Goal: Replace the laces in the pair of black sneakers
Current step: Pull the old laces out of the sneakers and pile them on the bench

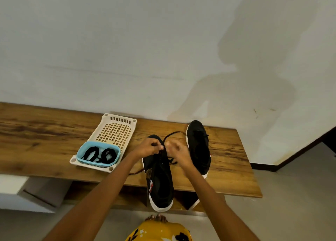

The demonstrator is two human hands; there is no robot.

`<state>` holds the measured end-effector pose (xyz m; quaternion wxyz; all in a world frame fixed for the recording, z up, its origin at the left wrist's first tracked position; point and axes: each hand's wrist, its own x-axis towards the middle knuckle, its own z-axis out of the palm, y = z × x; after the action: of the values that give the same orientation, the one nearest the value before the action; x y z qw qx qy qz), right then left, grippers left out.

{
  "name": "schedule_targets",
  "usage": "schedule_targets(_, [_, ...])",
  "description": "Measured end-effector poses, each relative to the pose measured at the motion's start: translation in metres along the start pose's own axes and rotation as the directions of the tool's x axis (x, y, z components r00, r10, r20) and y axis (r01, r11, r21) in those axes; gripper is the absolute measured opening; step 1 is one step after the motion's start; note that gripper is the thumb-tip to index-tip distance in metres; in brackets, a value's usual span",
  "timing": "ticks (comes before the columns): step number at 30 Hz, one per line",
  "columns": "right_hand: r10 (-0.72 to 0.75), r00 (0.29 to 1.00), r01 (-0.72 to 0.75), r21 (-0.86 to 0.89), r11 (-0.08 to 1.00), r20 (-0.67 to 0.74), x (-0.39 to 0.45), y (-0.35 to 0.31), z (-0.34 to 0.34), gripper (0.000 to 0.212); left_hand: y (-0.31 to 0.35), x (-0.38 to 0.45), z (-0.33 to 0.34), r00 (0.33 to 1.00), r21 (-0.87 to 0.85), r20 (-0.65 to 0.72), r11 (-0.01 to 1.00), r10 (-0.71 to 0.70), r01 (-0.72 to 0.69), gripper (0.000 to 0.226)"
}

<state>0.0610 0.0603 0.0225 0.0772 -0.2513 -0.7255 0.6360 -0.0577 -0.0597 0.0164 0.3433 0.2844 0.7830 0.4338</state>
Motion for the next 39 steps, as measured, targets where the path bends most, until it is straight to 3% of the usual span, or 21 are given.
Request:
schedule_targets(2, [-0.034,0.983,0.065,-0.167,0.984,0.181,-0.005,0.019,0.012,0.012,0.008,-0.004,0.003,1.0,-0.136,-0.021,0.991,-0.004,0.001,0.012])
schedule_targets(6, [-0.042,0.996,0.067,-0.334,0.94,0.081,-0.003,0.025,0.023,0.036,0.025,-0.006,0.014,0.994,-0.09,-0.062,0.992,0.087,-0.092,0.012])
schedule_targets(10, [-0.047,0.997,0.064,-0.347,0.935,0.058,0.001,0.018,0.02,0.034,0.012,-0.004,0.02,0.998,-0.047,-0.056,0.999,0.022,-0.024,0.032])
schedule_targets(17, [-0.185,0.957,0.152,-0.156,0.976,-0.223,0.023,-0.027,-0.008,0.02,-0.011,-0.01,0.018,0.997,-0.151,-0.052,0.987,-0.057,0.049,0.045])
schedule_targets(23, [0.041,0.887,0.111,0.298,0.948,-0.46,0.032,-0.019,-0.024,0.018,-0.017,-0.007,0.016,1.0,0.094,-0.015,0.996,0.004,-0.002,0.004])
schedule_targets(26, [0.102,0.932,-0.027,0.212,0.977,-0.347,0.021,0.005,-0.013,0.021,-0.013,-0.008,0.017,0.995,-0.035,-0.099,0.999,-0.023,0.019,0.01])
schedule_targets(29, [0.032,0.998,-0.039,-0.134,0.99,-0.053,0.007,0.029,0.004,0.027,-0.005,-0.009,0.018,0.99,-0.314,-0.107,0.948,-0.091,0.053,0.009])
schedule_targets(31, [-0.047,0.997,0.065,-0.334,0.94,0.063,0.002,0.037,0.018,0.019,-0.003,-0.008,0.017,0.993,-0.202,-0.097,0.979,-0.062,0.041,0.012])
schedule_targets(32, [-0.068,0.995,0.089,-0.387,0.918,0.066,0.001,0.035,0.023,0.01,-0.002,-0.007,0.018,0.994,-0.155,-0.097,0.988,-0.044,0.028,0.012])
schedule_targets(36, [-0.066,0.998,0.046,-0.514,0.857,-0.019,0.006,0.031,0.028,0.025,-0.002,-0.008,0.028,0.993,-0.125,-0.121,0.992,-0.006,-0.009,0.017])
schedule_targets(39, [0.068,0.975,-0.101,-0.147,0.984,-0.213,0.011,0.031,0.022,0.025,-0.007,-0.01,0.033,0.967,-0.043,-0.254,0.998,0.032,-0.044,0.023])
